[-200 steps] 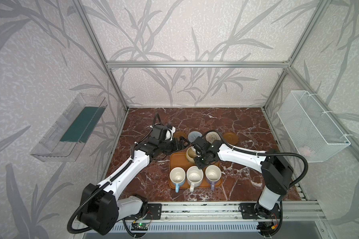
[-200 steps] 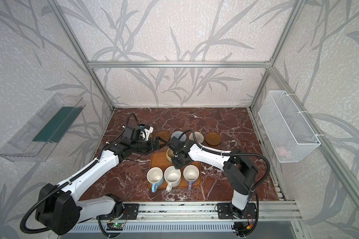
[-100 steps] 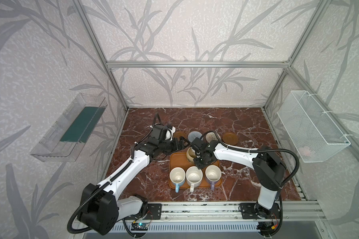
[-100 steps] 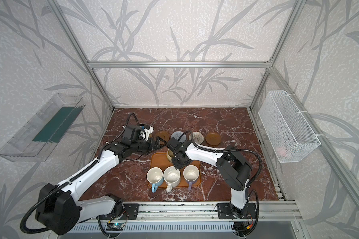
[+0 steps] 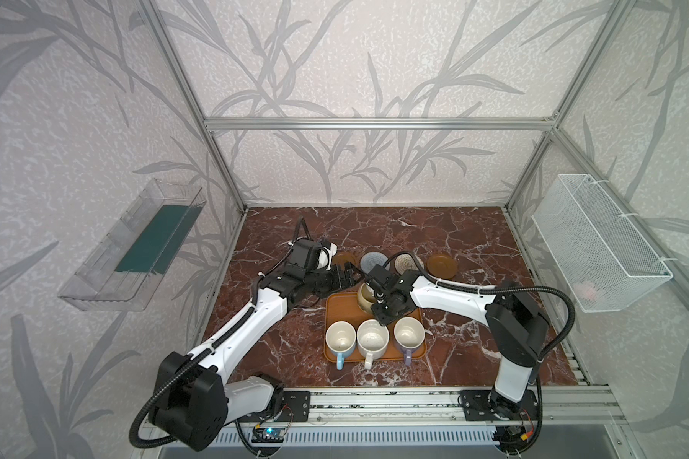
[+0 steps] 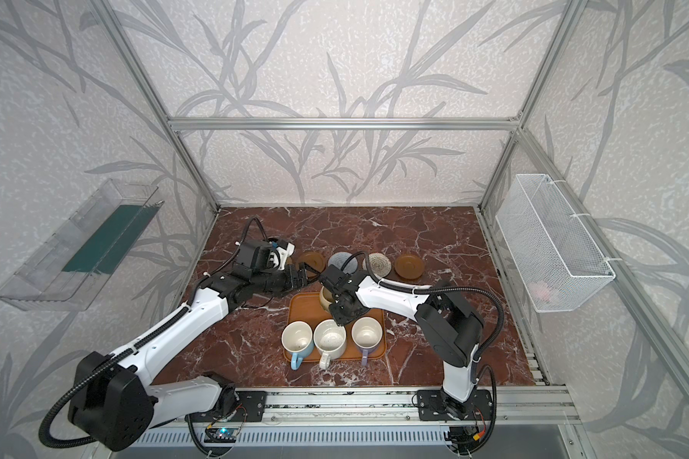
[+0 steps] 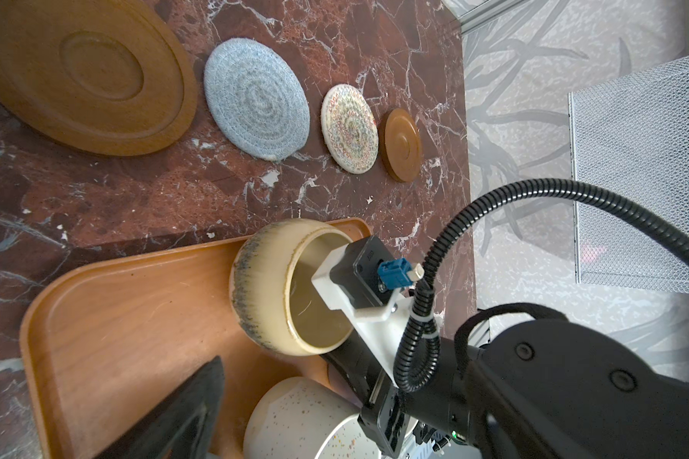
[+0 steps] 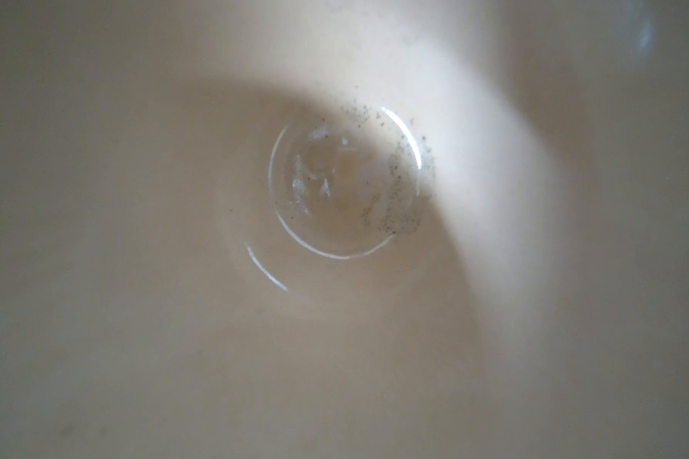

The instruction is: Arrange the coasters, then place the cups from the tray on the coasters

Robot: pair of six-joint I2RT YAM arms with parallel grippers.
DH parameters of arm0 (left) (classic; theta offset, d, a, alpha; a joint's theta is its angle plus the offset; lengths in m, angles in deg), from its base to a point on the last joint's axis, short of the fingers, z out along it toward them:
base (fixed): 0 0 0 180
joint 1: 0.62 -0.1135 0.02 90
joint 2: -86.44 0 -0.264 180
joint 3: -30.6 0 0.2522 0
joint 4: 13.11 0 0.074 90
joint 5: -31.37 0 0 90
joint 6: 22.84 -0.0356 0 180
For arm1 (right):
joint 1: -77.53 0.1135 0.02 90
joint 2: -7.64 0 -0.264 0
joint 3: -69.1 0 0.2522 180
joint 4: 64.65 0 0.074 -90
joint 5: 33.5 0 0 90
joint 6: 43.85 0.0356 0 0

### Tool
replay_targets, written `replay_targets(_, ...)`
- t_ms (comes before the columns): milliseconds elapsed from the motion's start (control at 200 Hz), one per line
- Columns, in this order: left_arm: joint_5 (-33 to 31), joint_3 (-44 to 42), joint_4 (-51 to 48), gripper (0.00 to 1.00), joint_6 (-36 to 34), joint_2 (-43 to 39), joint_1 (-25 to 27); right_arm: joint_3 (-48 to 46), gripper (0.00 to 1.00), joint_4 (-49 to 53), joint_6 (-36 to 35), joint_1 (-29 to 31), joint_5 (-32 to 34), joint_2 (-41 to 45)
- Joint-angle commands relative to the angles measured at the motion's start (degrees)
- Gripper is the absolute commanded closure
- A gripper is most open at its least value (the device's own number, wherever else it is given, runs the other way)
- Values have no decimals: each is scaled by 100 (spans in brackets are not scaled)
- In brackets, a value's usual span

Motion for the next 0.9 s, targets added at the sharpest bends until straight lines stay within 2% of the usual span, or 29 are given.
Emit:
replay_targets(0,-68,0,36,4,-24,-68,-1,-4,97,-305,28,-108,499,407)
replay_targets(125,-178,-35,91,4,3,-166,0,-57,100,-365,38,-110,598,618)
replay_targets(475,-372,-175,388,4,319,-427,-42,136,100,-171,19,-112,735,875)
replay_targets(735,-547,-234,681,1,887,-768,-111,1030,100,289,405,-117,525,774)
replay_targets(895,-450,-188,662,1,1380,-1010,-503,1537,100,378,658,-117,633,438)
